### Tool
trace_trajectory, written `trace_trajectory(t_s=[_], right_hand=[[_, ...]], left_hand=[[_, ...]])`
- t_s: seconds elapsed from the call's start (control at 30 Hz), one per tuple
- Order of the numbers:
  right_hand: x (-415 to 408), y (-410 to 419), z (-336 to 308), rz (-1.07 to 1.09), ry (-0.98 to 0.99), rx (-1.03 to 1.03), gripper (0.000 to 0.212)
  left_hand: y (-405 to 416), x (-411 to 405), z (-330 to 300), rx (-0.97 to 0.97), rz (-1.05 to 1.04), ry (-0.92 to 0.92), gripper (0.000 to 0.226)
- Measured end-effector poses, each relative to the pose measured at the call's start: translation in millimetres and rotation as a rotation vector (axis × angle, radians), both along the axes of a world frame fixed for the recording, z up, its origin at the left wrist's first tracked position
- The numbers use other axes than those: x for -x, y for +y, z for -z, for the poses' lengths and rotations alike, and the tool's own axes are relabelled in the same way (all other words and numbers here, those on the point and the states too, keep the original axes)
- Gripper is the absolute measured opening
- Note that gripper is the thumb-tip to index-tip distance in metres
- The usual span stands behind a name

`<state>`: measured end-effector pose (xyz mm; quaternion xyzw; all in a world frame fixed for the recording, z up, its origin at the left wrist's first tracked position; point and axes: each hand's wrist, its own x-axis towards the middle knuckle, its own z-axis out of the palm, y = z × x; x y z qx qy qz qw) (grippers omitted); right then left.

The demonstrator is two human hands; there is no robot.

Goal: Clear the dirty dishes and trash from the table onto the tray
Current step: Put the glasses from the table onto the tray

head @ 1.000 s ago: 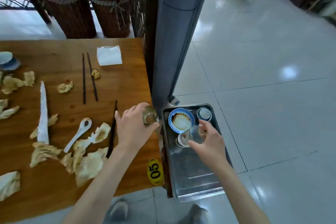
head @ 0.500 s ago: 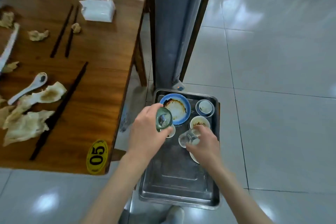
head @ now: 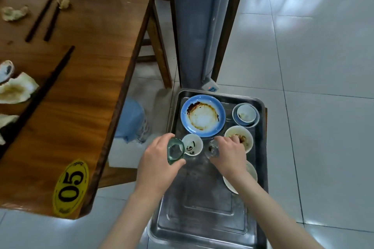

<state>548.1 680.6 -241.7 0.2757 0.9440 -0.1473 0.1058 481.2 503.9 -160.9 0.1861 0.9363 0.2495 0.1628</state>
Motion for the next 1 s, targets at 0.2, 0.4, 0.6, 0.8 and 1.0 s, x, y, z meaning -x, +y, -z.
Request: trace_trajectory(t_s=[0.2, 0.4, 0.6, 0.8, 1.0], right_hand=[[2.6, 4.4, 20.3, -0.050, -0.012, -0.039, 0.033], [1.2, 7.3, 27.8, -0.072, -0.022, -0.071, 0.039], [2.1, 7.6, 31.3, -0.072, -0.022, -0.071, 0.039], [-8.2, 3.5, 25.3, -0.050, -0.026, -0.007, 0.082], [-26.1, 4.7, 15.6, -0.030, 0.061, -0.003, 0.078]], left_hand=[[-3.8, 3.2, 15.3, 0.005, 0.001, -0.007, 0.067], [-8.5, 3.3, 24.5, 0.009, 0.007, -0.007, 0.067], [-13.0, 1.4, 39.0, 0.025, 0.009, -0.020, 0.065], [-8.9, -4.9, 65.3, 0.042, 0.044, -0.072, 0.063], [-3.4, -8.7, 96.4, 0.137, 0.071, -0.038, 0.062]])
